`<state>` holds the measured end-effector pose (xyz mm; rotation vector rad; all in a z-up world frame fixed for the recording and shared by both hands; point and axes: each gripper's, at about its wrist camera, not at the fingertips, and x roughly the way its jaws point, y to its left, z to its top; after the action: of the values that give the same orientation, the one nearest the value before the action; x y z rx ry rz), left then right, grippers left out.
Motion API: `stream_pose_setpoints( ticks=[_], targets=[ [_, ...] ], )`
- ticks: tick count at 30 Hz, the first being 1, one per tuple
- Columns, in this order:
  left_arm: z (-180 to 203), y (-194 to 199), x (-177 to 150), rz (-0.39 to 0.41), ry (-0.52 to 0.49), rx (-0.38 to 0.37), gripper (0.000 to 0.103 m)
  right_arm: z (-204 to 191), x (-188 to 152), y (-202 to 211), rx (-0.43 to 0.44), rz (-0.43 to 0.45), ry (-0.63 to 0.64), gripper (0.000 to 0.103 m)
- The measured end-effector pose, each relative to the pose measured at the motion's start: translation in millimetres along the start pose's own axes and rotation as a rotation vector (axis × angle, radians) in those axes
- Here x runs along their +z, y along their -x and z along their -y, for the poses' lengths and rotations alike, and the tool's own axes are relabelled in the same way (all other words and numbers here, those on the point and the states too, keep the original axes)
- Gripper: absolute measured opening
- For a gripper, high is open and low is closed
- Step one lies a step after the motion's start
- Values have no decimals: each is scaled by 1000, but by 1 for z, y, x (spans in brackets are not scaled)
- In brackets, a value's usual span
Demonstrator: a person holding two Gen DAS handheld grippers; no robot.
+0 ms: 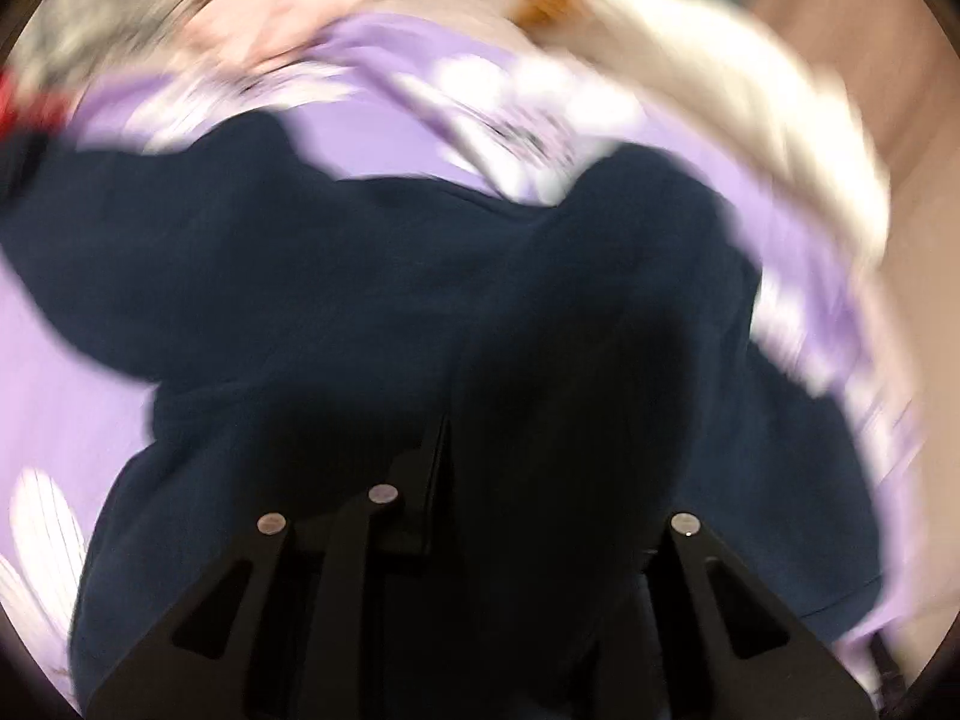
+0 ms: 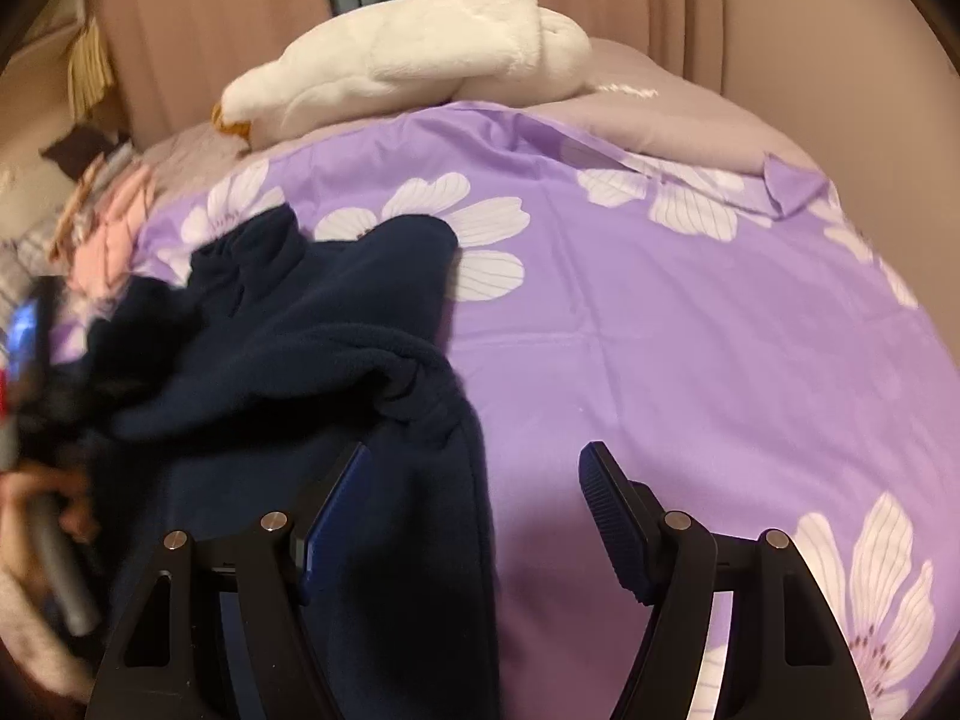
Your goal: Fold large clothes
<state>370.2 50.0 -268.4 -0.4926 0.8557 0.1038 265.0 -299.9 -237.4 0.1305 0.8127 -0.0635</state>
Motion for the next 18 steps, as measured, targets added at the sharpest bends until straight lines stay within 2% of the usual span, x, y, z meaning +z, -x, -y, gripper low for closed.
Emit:
stream_pose_setpoints(
  ticks=[3, 6, 8, 10, 11, 12, 13, 14, 15, 16, 17, 18],
  targets=[
    [-38, 6, 3, 11, 27, 22, 23, -6, -4, -18, 9, -40, -17, 71],
    [-64, 5, 0, -32, 48, -101, 25, -8, -10, -38, -29, -88, -57, 71],
    [-64, 8, -3, -35, 53, -137, 28, -9, -12, -41, 13, -72, -85, 71],
    [-55, 9, -6, -49, 36, -162, 46, -14, -7, -39, 21, -55, -72, 71],
    [-52, 10, -6, -47, 30, -189, 61, -18, -3, -38, 13, -44, -58, 71],
    [-45, 11, -9, -35, 32, -201, 70, -23, 2, -37, -9, -23, -37, 71],
    [-38, 12, -9, -18, 37, -196, 69, -29, 9, -38, -33, 9, -10, 71],
    [-30, 11, -10, -3, 38, -173, 64, -34, 15, -42, -53, 39, 22, 71],
    [-26, 9, -10, 10, 33, -133, 49, -40, 21, -51, -83, 57, 55, 71],
    [-18, 4, -9, 21, 10, -73, 37, -42, 25, -59, -104, 49, 70, 66],
    [-10, -1, -7, 27, -24, -12, 17, -43, 28, -73, -119, 16, 67, 51],
    [-3, -3, -6, 38, -67, 21, 17, -37, 29, -84, -87, -32, 24, 22]
  ],
)
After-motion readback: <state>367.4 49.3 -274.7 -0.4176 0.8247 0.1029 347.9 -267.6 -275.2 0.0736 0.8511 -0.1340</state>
